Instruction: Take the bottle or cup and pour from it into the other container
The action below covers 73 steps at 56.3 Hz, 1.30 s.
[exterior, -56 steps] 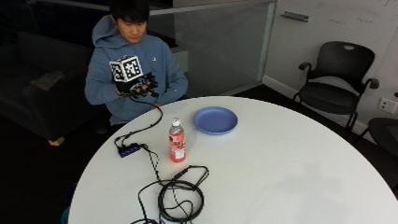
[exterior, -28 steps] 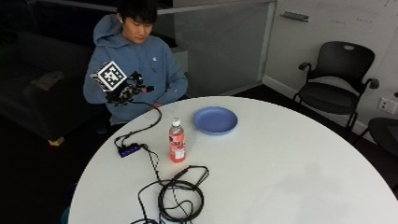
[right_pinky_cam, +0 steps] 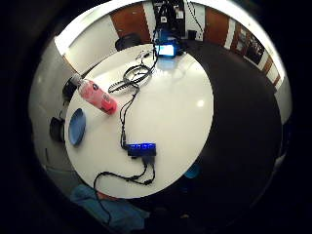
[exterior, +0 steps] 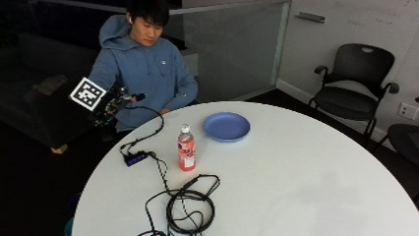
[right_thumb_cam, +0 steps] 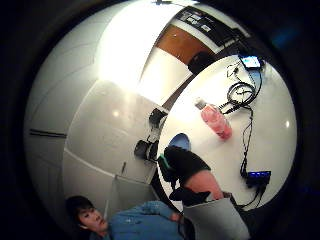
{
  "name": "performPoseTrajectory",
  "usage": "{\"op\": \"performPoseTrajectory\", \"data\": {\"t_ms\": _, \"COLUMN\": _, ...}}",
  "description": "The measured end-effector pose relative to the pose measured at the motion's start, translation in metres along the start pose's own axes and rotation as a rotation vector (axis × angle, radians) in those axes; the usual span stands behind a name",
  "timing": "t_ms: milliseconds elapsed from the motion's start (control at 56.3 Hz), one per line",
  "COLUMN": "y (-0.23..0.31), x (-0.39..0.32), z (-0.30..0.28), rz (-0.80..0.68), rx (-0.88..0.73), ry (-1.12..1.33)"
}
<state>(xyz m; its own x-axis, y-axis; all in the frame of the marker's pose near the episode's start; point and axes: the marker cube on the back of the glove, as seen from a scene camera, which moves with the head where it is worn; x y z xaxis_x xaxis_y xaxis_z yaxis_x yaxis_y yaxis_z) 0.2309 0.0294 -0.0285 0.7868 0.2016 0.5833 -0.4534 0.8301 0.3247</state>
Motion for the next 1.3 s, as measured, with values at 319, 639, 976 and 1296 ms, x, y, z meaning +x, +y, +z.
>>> {"op": "performPoseTrajectory", "data": {"t_ms": 319, "y": -0.013, "x": 0.026, "z": -0.009, "rz": 0.070, "rx": -0.021, "ry": -0.051}}
{"op": "performPoseTrajectory", "data": {"t_ms": 639, "y": -0.039, "x": 0.040, "z": 0.028, "rz": -0.052, "rx": -0.008, "ry": -0.102}}
{"op": "performPoseTrajectory", "data": {"t_ms": 976, "y": -0.054, "x": 0.029, "z": 0.077, "rz": 0.105, "rx": -0.109, "ry": -0.139}}
{"op": "performPoseTrajectory", "data": {"t_ms": 1296, "y": -0.053, "x": 0.016, "z": 0.127, "rz": 0.078, "rx": -0.192, "ry": -0.142}}
